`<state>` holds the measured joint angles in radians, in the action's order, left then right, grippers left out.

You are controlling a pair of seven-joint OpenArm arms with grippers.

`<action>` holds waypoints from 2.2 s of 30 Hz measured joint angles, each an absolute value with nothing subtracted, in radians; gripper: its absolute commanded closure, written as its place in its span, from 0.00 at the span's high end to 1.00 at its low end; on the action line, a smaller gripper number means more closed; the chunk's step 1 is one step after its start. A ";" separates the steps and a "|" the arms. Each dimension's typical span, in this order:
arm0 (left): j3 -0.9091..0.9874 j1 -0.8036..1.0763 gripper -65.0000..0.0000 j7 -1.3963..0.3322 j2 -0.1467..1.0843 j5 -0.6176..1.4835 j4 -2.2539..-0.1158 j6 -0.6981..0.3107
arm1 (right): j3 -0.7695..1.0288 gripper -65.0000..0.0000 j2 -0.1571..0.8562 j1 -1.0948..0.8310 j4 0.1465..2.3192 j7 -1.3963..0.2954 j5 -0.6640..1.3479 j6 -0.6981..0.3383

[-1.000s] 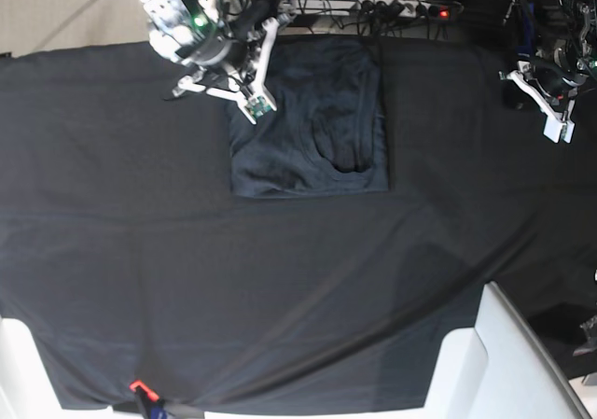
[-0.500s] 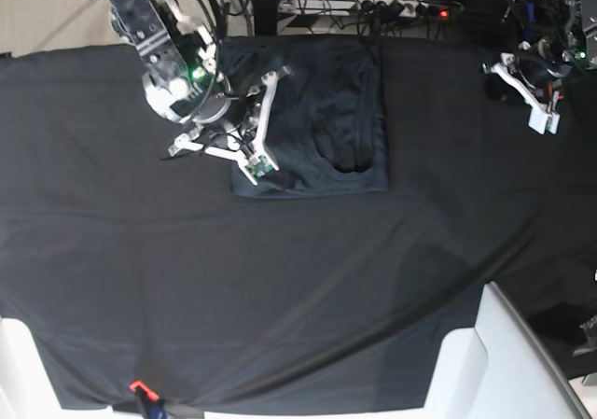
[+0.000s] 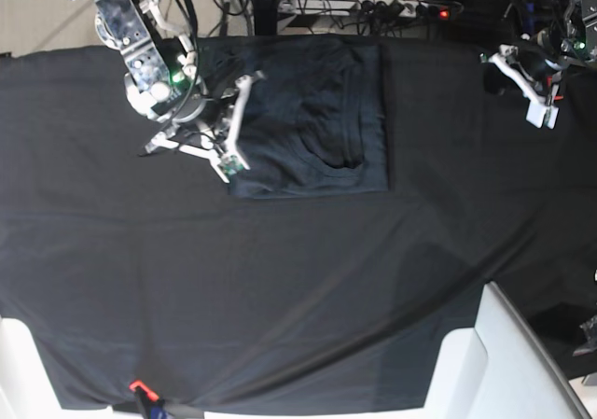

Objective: Fold the T-shirt properly
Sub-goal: 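Move the left gripper onto the stack's side edge and press it, then grasp the stack's side edge with the left gripper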

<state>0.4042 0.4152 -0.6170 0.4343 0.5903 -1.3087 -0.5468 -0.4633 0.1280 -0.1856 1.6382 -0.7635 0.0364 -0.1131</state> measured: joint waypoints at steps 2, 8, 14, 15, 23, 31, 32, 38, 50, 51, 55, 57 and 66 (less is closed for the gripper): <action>0.402 0.413 0.00 -0.643 0.429 0.599 -1.336 -0.547 | -0.469 0.01 0.115 -0.194 1.700 -0.801 0.043 -0.120; 0.403 0.411 0.00 -0.725 0.430 0.598 -1.427 -0.546 | -0.469 0.01 0.069 -0.190 1.782 -0.869 0.044 -0.120; 0.346 0.382 0.00 -0.963 0.398 0.643 -1.609 -0.544 | -0.461 0.01 0.080 -0.192 1.810 -0.890 0.040 -0.114; 0.350 0.370 0.00 -1.015 0.377 0.683 -1.646 -0.545 | -0.461 0.01 0.080 -0.193 1.810 -0.890 0.041 -0.114; 0.353 0.289 0.94 -1.149 0.368 1.066 -1.632 -0.545 | -0.460 0.01 0.083 -0.202 1.808 -0.891 0.037 -0.114; 0.331 0.262 1.00 -1.148 0.296 1.128 -1.428 -0.562 | -0.460 0.01 0.084 -0.231 1.806 -0.891 0.037 -0.114; 0.312 0.255 1.00 -1.150 0.286 1.130 -1.407 -0.590 | -0.460 0.01 0.083 -0.234 1.806 -0.891 0.037 -0.114; 0.264 0.233 1.00 -1.107 0.246 1.060 -1.327 -0.659 | -0.460 0.01 0.084 -0.251 1.806 -0.891 0.037 -0.114; 0.265 0.227 1.00 -0.989 0.131 0.879 -1.281 -0.685 | -0.462 0.01 0.085 -0.265 1.806 -0.891 0.036 -0.114; 0.265 0.226 1.00 -0.987 0.126 0.878 -1.280 -0.685 | -0.462 0.01 0.085 -0.265 1.806 -0.891 0.036 -0.114; 0.265 0.221 1.00 -0.984 0.120 0.871 -1.282 -0.685 | -0.463 0.01 0.098 -0.266 1.806 -0.886 0.040 -0.117; 0.265 0.223 1.00 -0.961 0.119 0.868 -1.282 -0.684 | -0.462 0.01 0.105 -0.267 1.806 -0.888 0.035 -0.113; 0.265 0.216 0.58 -0.903 0.115 0.862 -1.229 -0.681 | -0.462 0.01 0.108 -0.261 1.785 -0.883 0.036 -0.114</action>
